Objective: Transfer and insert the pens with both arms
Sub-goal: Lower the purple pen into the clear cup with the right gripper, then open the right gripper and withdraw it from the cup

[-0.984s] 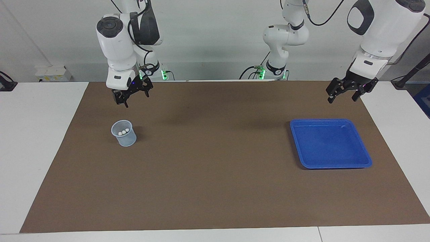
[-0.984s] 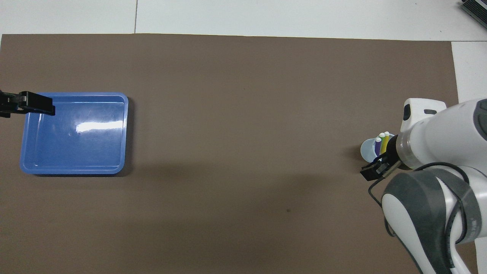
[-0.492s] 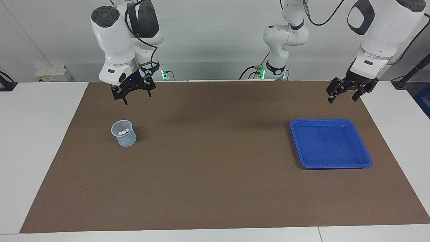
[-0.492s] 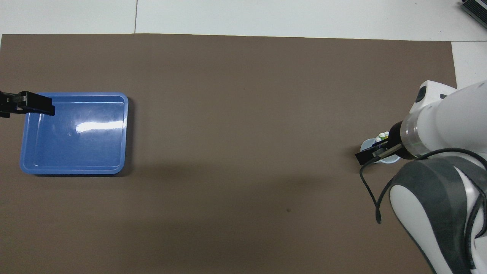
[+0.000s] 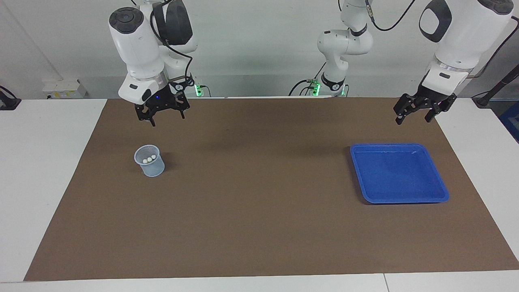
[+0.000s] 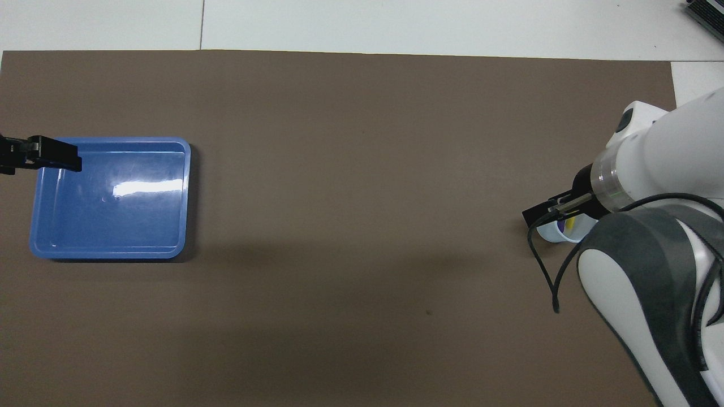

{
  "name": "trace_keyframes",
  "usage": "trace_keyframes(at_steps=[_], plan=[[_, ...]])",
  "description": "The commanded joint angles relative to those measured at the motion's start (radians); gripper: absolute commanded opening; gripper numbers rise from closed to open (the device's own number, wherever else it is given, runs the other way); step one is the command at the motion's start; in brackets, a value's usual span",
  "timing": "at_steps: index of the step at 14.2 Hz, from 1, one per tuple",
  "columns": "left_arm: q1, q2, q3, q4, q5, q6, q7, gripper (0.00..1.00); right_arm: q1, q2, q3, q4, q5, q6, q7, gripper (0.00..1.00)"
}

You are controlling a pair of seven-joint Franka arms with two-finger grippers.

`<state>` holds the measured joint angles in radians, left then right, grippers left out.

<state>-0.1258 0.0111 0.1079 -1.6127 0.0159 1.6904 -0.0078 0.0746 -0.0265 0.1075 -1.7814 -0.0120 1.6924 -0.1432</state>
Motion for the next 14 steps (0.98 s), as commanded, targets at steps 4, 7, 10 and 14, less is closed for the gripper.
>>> trace_keyframes(at_steps=[4, 7, 10, 14], plan=[[0.069, 0.013, -0.079, 0.027, 0.013, -0.020, 0.011, 1.00, 0.004, 0.016, -0.005, 0.034, 0.037, -0.069, 0.062, 1.00], [0.069, 0.010, -0.079, 0.027, 0.013, -0.017, 0.011, 1.00, -0.002, 0.016, -0.005, 0.036, 0.038, -0.071, 0.062, 1.00], [0.069, 0.007, -0.077, 0.027, 0.013, -0.015, 0.011, 1.00, -0.015, 0.019, 0.000, 0.040, 0.037, -0.059, 0.065, 1.00], [0.069, 0.004, -0.077, 0.027, 0.013, -0.014, 0.011, 1.00, -0.055, 0.019, 0.029, 0.040, 0.037, -0.051, 0.067, 1.00]])
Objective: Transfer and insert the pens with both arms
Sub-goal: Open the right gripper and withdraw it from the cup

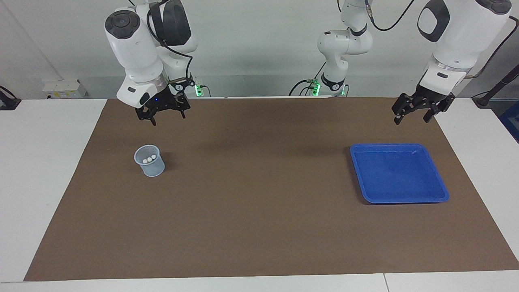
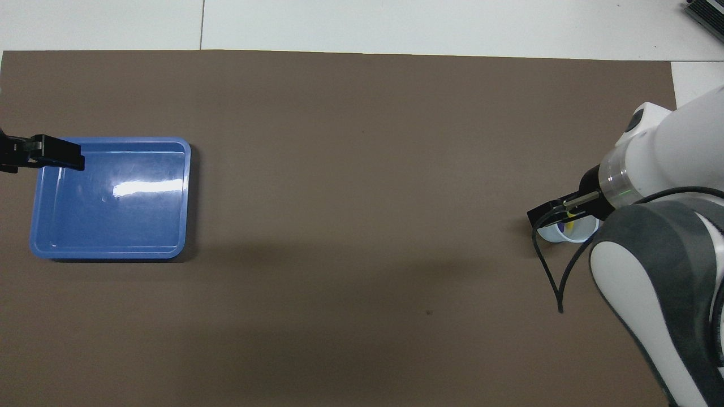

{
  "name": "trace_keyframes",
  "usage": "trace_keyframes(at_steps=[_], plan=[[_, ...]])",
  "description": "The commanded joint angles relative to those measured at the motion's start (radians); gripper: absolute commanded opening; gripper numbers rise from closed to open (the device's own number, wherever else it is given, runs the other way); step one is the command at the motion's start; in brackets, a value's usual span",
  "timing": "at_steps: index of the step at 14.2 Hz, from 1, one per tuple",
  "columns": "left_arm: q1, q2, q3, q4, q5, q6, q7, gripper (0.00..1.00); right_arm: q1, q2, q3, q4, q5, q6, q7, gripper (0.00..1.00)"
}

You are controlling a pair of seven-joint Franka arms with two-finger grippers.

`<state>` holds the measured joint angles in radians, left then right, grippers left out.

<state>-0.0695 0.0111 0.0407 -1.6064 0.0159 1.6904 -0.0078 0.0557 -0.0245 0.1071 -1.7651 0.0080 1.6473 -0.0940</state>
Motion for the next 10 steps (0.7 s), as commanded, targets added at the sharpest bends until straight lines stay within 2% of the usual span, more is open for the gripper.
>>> trace_keyframes(at_steps=[1, 10], plan=[[0.013, 0.004, -0.010, 0.020, 0.013, -0.014, 0.012, 1.00, -0.043, 0.018, 0.042, 0.024, 0.017, -0.007, 0.028, 1.00], [0.013, 0.003, -0.007, 0.019, 0.013, -0.014, 0.012, 1.00, -0.045, 0.020, 0.042, 0.026, 0.003, -0.004, 0.076, 1.00]])
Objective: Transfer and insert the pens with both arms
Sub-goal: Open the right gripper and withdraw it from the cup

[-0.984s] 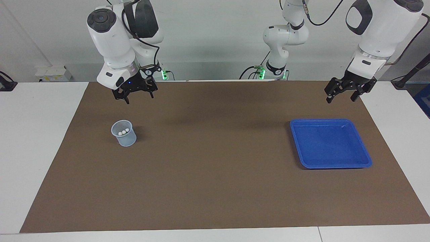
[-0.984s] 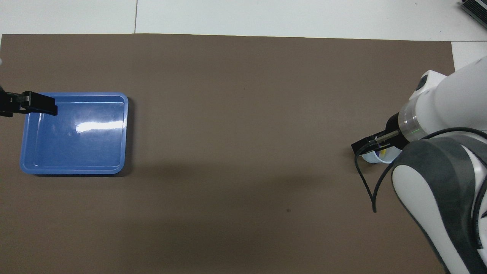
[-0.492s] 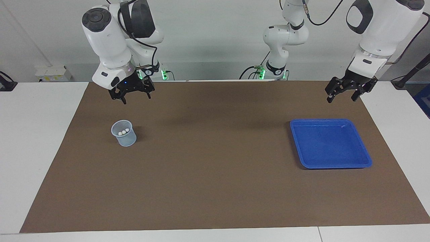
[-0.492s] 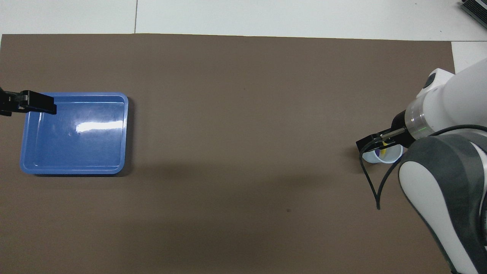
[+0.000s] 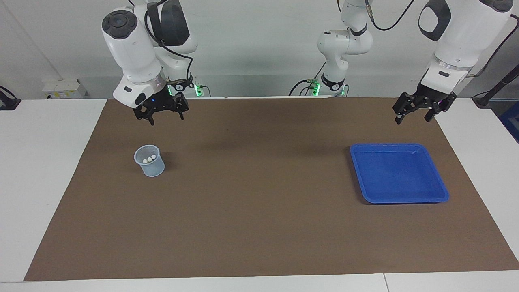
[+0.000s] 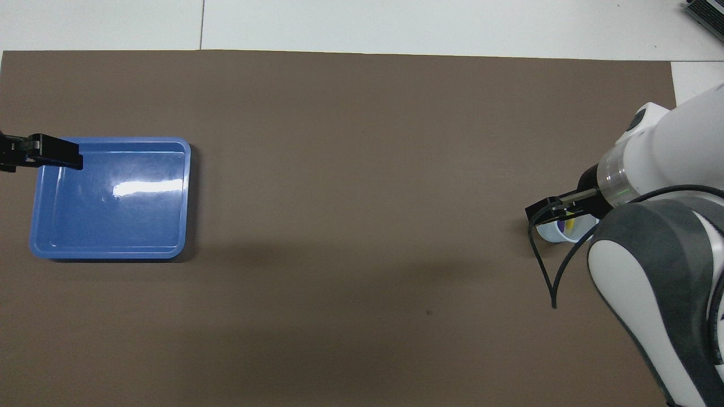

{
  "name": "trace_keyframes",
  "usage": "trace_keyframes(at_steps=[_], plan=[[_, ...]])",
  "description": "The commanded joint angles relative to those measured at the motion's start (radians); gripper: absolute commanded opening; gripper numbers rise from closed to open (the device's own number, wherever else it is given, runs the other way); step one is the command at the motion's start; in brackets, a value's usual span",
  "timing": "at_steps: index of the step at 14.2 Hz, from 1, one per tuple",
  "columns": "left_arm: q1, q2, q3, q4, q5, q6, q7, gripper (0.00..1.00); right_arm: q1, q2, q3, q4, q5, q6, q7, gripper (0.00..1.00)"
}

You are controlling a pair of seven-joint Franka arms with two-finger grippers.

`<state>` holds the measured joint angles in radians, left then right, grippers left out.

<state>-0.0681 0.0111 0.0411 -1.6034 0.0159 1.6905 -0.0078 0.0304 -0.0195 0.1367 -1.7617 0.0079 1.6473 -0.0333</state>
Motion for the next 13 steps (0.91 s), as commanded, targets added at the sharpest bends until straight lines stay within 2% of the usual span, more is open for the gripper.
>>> trace_keyframes(at_steps=[1, 3, 5, 8, 13], plan=[[0.011, 0.003, -0.007, 0.016, 0.013, -0.012, 0.012, 1.00, -0.020, 0.015, 0.009, 0.022, 0.003, -0.007, 0.015, 1.00], [0.011, 0.003, -0.010, 0.016, 0.013, -0.014, 0.012, 1.00, -0.032, 0.012, -0.029, 0.025, 0.009, -0.018, 0.013, 1.00], [0.011, 0.003, -0.010, 0.016, 0.013, -0.014, 0.012, 1.00, -0.038, 0.012, -0.081, 0.082, 0.015, -0.067, 0.012, 1.00], [0.011, 0.003, -0.010, 0.016, 0.013, -0.012, 0.012, 1.00, -0.040, 0.013, -0.091, 0.130, 0.003, -0.110, 0.012, 1.00], [0.011, 0.001, -0.010, 0.013, 0.013, -0.009, 0.012, 1.00, -0.040, 0.012, -0.100, 0.125, 0.003, -0.104, 0.015, 1.00]])
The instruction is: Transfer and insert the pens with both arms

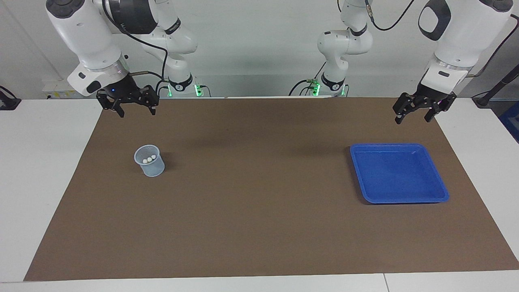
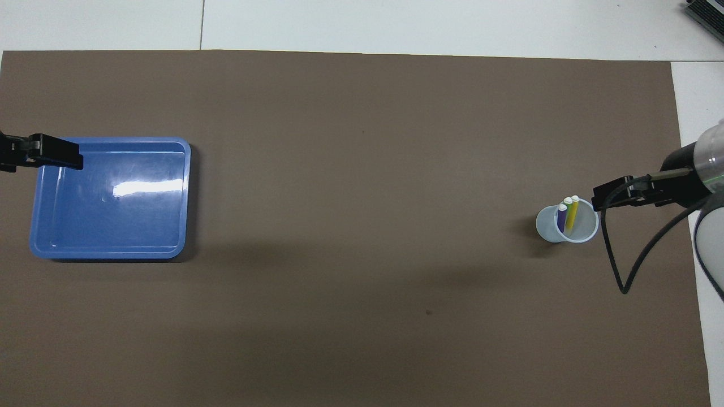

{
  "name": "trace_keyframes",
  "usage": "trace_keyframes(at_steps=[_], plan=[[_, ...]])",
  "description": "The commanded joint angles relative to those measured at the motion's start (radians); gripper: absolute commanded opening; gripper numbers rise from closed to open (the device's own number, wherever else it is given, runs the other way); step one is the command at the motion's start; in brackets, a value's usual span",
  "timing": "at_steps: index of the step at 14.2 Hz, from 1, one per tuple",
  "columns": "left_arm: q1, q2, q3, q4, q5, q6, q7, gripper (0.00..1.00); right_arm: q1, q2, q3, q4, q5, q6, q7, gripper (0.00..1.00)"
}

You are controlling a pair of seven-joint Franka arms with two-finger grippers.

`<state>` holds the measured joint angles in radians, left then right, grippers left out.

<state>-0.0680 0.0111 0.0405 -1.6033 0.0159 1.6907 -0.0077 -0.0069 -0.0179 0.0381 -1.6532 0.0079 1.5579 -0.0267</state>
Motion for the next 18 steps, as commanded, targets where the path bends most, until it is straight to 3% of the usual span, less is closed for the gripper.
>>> trace_keyframes(at_steps=[1, 6, 18], plan=[[0.011, 0.001, -0.010, 0.013, 0.013, -0.008, 0.012, 1.00, -0.002, 0.010, 0.000, 0.016, 0.003, -0.013, 0.007, 1.00], [0.011, 0.001, -0.007, 0.013, 0.013, -0.006, 0.012, 1.00, -0.002, 0.010, -0.006, -0.005, -0.012, 0.045, 0.002, 1.00], [0.019, 0.000, -0.007, 0.013, 0.013, -0.006, 0.012, 1.00, -0.002, 0.010, -0.017, -0.014, -0.017, 0.053, 0.004, 1.00]])
